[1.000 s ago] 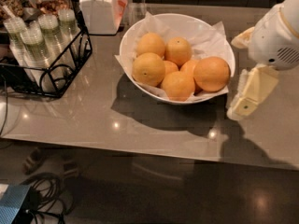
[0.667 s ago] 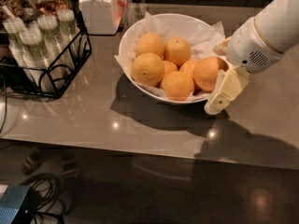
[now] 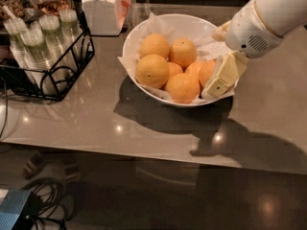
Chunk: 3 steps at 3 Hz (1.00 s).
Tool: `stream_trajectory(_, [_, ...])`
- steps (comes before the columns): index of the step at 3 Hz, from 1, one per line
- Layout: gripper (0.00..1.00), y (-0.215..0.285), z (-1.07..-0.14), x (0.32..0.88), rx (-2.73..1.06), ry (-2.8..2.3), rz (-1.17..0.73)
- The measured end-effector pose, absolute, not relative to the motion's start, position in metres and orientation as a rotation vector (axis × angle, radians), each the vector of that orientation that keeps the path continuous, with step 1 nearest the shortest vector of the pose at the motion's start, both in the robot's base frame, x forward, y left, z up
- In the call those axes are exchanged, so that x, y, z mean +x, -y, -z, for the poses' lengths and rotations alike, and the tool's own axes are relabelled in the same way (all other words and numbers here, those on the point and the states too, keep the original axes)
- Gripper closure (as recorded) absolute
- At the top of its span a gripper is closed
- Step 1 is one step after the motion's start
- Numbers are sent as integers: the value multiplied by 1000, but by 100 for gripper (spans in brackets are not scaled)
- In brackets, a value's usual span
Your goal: Pick orange from white bowl
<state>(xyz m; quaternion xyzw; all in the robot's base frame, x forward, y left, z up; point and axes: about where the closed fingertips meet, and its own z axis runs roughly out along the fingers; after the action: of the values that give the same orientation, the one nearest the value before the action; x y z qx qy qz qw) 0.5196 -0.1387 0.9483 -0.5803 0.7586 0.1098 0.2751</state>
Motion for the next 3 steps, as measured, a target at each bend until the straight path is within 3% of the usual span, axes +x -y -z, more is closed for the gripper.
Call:
stream_trajectory(1, [0, 138, -950, 520, -1560, -2035, -293])
stream_trajectory(2, [19, 138, -950, 520, -1560, -2035, -294])
stream_trajectory(3, [32, 137, -945, 521, -1562, -2040, -306])
